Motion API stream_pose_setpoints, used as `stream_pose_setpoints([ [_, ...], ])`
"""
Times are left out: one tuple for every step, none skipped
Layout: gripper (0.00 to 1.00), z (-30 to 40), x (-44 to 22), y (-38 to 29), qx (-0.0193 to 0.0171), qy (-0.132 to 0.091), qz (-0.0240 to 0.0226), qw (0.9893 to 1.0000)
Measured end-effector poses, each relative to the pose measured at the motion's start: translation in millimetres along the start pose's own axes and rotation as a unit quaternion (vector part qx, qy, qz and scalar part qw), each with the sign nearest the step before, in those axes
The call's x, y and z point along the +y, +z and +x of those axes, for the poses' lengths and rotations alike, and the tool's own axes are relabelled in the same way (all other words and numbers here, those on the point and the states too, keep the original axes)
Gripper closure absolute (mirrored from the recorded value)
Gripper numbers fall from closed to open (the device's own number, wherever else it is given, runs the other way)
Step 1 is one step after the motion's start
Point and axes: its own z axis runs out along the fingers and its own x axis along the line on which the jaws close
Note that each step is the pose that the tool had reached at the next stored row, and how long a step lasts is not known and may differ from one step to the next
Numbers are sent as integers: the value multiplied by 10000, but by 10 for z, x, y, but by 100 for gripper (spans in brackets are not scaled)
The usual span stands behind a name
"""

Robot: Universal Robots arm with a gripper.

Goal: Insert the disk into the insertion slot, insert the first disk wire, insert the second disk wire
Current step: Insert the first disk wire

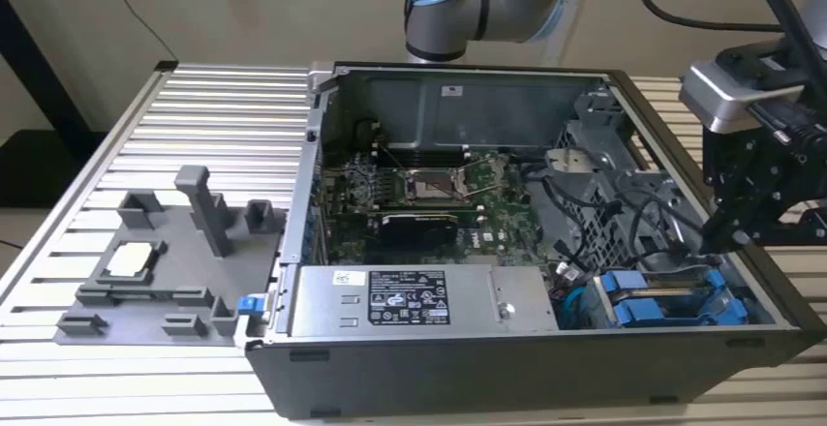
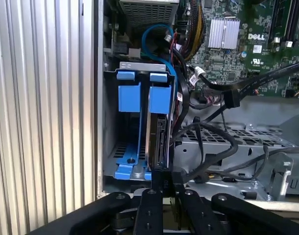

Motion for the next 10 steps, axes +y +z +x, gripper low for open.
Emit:
stream_pose_setpoints([
  [81, 0, -12, 8, -3, 0, -37, 10000],
  [81, 1, -25, 18, -6, 1, -66, 10000],
  [81, 2, -34, 24, -12, 1, -82, 10000],
  [81, 3, -45, 29, -20, 3, -96, 10000],
  [81, 3, -53, 36, -36, 5, -104, 9999],
  [81, 3, -57, 42, -58, 9, -107, 9999],
  [81, 4, -58, 45, -93, 20, -106, 9999],
  [81, 4, -58, 47, -136, 39, -104, 9998],
  [81, 4, -58, 50, -170, 57, -102, 9998],
  [81, 4, -58, 52, -186, 70, -107, 9997],
])
